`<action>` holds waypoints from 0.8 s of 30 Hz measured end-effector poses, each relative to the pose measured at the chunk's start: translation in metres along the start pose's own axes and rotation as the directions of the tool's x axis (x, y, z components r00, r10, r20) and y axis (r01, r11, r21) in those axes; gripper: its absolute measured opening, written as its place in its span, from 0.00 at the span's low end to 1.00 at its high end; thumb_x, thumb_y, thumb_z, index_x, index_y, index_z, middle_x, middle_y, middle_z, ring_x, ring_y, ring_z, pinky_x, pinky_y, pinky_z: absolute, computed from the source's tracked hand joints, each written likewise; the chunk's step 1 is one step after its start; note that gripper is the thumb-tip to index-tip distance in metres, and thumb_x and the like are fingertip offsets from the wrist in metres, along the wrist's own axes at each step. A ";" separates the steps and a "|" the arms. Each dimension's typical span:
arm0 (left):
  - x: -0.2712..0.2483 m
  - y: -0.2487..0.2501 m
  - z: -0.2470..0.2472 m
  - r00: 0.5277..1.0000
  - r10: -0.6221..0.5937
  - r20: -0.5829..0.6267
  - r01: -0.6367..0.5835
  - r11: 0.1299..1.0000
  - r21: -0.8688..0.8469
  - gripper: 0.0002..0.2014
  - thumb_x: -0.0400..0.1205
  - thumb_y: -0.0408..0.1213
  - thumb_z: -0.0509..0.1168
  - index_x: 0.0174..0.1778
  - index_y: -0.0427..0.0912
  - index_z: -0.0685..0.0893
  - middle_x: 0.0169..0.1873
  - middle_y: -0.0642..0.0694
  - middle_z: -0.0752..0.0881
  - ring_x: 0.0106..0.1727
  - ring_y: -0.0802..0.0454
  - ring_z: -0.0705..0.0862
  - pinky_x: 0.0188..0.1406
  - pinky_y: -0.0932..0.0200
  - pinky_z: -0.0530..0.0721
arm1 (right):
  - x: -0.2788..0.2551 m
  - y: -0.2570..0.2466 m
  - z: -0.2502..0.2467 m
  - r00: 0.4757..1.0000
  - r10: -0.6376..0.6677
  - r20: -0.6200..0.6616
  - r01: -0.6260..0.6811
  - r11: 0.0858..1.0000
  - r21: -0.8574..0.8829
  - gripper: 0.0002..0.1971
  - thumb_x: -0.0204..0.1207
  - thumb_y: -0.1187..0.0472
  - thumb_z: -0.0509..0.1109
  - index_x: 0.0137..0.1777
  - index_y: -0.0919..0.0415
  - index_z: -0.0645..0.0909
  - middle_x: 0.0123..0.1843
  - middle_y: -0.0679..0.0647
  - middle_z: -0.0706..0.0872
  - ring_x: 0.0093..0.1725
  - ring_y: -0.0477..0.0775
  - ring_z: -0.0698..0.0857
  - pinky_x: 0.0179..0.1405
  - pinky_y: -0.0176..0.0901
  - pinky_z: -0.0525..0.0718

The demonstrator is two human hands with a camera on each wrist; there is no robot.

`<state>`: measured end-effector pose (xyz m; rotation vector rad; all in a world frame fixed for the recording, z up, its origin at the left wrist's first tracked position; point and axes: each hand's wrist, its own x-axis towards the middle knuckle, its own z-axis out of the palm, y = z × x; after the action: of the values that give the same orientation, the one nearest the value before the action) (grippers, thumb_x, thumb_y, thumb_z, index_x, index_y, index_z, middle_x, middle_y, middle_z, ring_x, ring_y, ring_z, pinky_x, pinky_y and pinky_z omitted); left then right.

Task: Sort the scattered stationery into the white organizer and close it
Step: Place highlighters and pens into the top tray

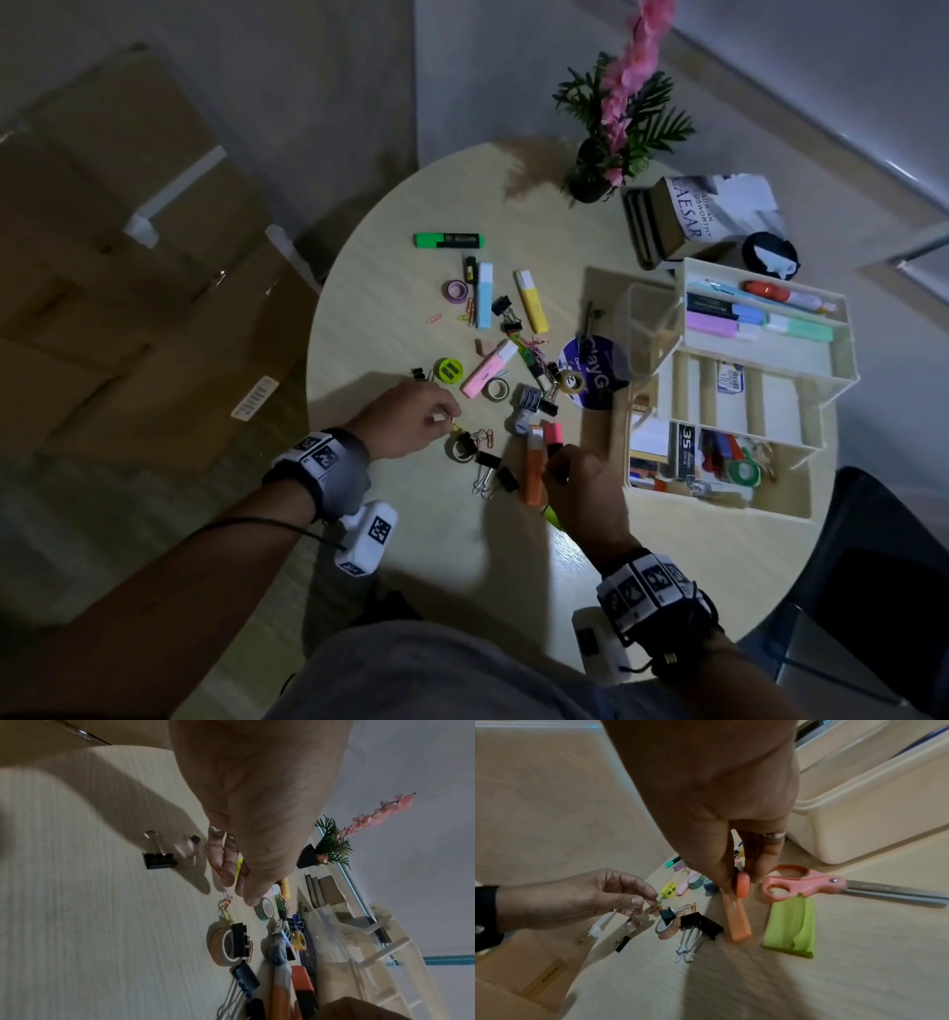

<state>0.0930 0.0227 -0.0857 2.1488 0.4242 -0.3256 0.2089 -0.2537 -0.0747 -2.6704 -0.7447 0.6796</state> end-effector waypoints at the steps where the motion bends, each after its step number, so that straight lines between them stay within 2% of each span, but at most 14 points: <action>1: 0.002 -0.001 0.001 1.000 -0.001 0.005 0.001 1.000 0.000 0.11 0.83 0.37 0.76 0.61 0.46 0.91 0.55 0.52 0.92 0.53 0.57 0.89 0.55 0.53 0.91 | -0.002 -0.001 -0.003 1.000 0.010 -0.003 -0.010 1.000 -0.010 0.04 0.79 0.59 0.74 0.43 0.52 0.83 0.41 0.49 0.87 0.35 0.53 0.86 0.32 0.49 0.85; 5: 0.008 -0.001 0.002 1.000 0.000 0.014 0.000 1.000 -0.004 0.11 0.83 0.38 0.76 0.61 0.47 0.91 0.57 0.53 0.92 0.55 0.59 0.89 0.57 0.54 0.91 | 0.003 -0.003 -0.005 0.995 0.085 0.054 -0.083 0.996 -0.037 0.05 0.82 0.57 0.74 0.47 0.56 0.81 0.43 0.53 0.88 0.38 0.58 0.87 0.37 0.57 0.89; 7: 0.011 0.001 0.001 1.000 0.000 0.008 0.001 1.000 -0.006 0.11 0.83 0.39 0.76 0.61 0.47 0.91 0.58 0.52 0.92 0.55 0.58 0.89 0.57 0.53 0.91 | 0.008 -0.006 -0.005 0.986 0.123 0.111 -0.124 0.992 0.002 0.07 0.83 0.59 0.74 0.55 0.59 0.80 0.47 0.54 0.88 0.43 0.60 0.89 0.43 0.60 0.91; 10: 0.012 0.002 0.000 1.000 0.009 0.010 -0.009 1.000 -0.020 0.11 0.83 0.38 0.76 0.61 0.47 0.90 0.59 0.51 0.92 0.56 0.58 0.89 0.57 0.52 0.91 | 0.009 -0.009 -0.005 0.979 0.144 0.147 -0.157 0.984 0.083 0.15 0.84 0.59 0.73 0.64 0.61 0.73 0.49 0.54 0.86 0.46 0.62 0.91 0.45 0.63 0.93; 13: 0.012 0.005 -0.001 1.000 0.017 0.002 -0.017 1.000 -0.012 0.12 0.83 0.38 0.76 0.61 0.48 0.90 0.59 0.50 0.92 0.56 0.57 0.90 0.57 0.51 0.92 | 0.010 -0.009 -0.004 0.970 0.188 0.152 -0.205 0.973 0.103 0.12 0.86 0.58 0.69 0.64 0.62 0.74 0.51 0.58 0.89 0.47 0.63 0.91 0.47 0.65 0.92; 16: 0.013 0.016 0.002 0.998 0.053 0.017 -0.053 0.998 0.042 0.13 0.83 0.37 0.75 0.64 0.47 0.90 0.64 0.49 0.90 0.58 0.55 0.89 0.59 0.49 0.92 | 0.009 -0.008 -0.008 0.962 0.196 0.188 -0.218 0.970 0.105 0.12 0.87 0.52 0.66 0.62 0.61 0.79 0.50 0.56 0.89 0.45 0.59 0.91 0.47 0.63 0.92; 18: 0.015 0.032 0.007 0.992 0.123 0.035 -0.126 0.984 0.126 0.13 0.84 0.37 0.74 0.64 0.48 0.90 0.65 0.50 0.89 0.61 0.52 0.88 0.61 0.49 0.90 | 0.004 -0.009 -0.015 0.962 0.193 0.191 -0.224 0.963 0.152 0.14 0.88 0.49 0.66 0.62 0.59 0.79 0.51 0.56 0.89 0.46 0.58 0.90 0.48 0.63 0.92; 20: 0.021 0.053 0.013 0.973 0.223 0.065 -0.232 0.946 0.226 0.12 0.84 0.35 0.73 0.62 0.49 0.89 0.63 0.52 0.88 0.66 0.49 0.86 0.63 0.50 0.88 | -0.001 -0.010 -0.026 0.967 0.193 0.164 -0.228 0.946 0.230 0.12 0.88 0.52 0.65 0.64 0.59 0.80 0.53 0.57 0.89 0.47 0.58 0.89 0.49 0.61 0.90; 22: 0.033 0.072 0.024 0.934 0.329 0.140 -0.357 0.880 0.313 0.15 0.81 0.30 0.73 0.62 0.49 0.89 0.61 0.52 0.88 0.64 0.51 0.85 0.63 0.50 0.85 | -0.010 -0.010 -0.037 0.972 0.183 0.145 -0.220 0.924 0.314 0.10 0.88 0.54 0.64 0.63 0.57 0.80 0.52 0.55 0.89 0.47 0.56 0.88 0.48 0.60 0.89; 24: 0.045 0.087 0.036 0.889 0.371 0.268 -0.455 0.783 0.425 0.18 0.76 0.32 0.76 0.61 0.51 0.89 0.60 0.52 0.87 0.64 0.48 0.82 0.59 0.47 0.84 | -0.019 -0.008 -0.048 0.973 0.187 0.133 -0.226 0.880 0.419 0.08 0.85 0.55 0.64 0.59 0.54 0.80 0.48 0.56 0.89 0.44 0.59 0.88 0.47 0.63 0.88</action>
<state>0.1667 -0.0457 -0.0593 2.5922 -0.2718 -0.3853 0.2157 -0.2637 -0.0243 -2.3337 -0.2799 0.9039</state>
